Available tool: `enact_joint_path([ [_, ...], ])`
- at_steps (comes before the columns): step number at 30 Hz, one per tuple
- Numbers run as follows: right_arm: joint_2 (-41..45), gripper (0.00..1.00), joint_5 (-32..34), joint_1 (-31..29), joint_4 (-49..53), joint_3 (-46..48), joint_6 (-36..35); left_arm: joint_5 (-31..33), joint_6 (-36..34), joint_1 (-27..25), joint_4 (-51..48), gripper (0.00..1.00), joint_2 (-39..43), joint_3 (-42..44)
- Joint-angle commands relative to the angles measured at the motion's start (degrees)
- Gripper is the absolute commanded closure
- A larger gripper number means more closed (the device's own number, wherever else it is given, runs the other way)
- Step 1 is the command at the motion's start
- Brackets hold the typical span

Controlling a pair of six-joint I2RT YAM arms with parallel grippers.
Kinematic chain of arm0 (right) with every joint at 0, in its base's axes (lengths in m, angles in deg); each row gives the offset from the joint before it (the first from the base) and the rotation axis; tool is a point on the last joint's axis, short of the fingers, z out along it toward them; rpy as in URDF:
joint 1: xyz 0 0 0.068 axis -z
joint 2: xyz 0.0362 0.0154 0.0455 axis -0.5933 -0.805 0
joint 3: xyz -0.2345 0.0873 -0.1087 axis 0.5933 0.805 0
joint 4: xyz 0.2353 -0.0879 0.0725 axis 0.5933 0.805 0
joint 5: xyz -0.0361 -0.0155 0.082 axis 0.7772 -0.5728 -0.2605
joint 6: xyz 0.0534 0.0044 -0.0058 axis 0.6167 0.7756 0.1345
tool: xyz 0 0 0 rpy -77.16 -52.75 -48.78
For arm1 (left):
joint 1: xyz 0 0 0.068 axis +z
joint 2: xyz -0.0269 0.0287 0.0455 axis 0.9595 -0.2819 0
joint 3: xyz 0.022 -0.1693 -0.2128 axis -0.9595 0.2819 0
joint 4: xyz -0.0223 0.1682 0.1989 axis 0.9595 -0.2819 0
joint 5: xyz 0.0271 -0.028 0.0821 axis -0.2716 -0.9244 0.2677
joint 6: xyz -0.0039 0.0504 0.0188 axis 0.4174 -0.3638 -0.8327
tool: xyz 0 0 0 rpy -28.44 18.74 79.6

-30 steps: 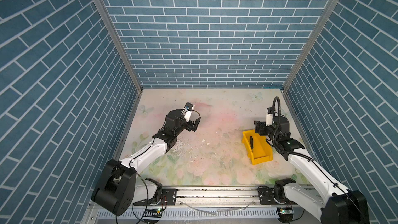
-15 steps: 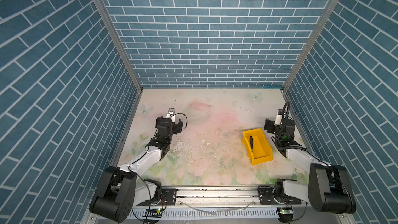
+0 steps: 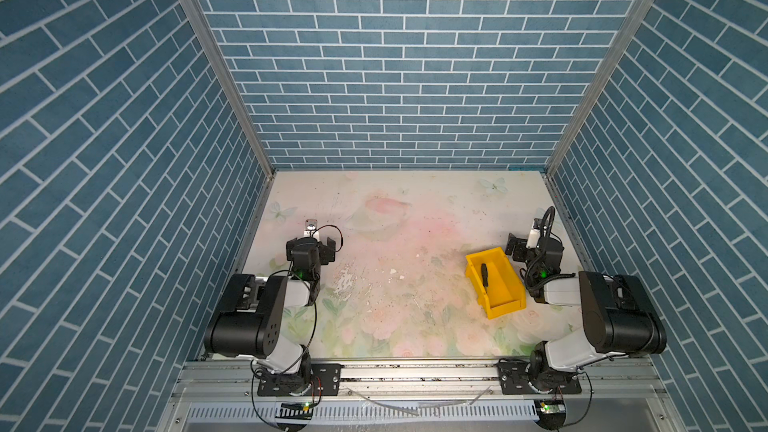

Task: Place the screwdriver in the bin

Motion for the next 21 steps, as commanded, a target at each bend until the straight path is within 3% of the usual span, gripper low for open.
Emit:
enact_joint_path([
  [1,-0.36,0.01,-1.05,0.56,-1.03,-0.82,-0.76,-2.69,0.93,0.79,3.19,0.00,0.03,-1.14],
  [21,-0.49,0.01,-0.30,1.05,2.07,-2.38,-0.01,-2.51,0.72,0.80,3.42,0.00,-0.06,-1.18],
])
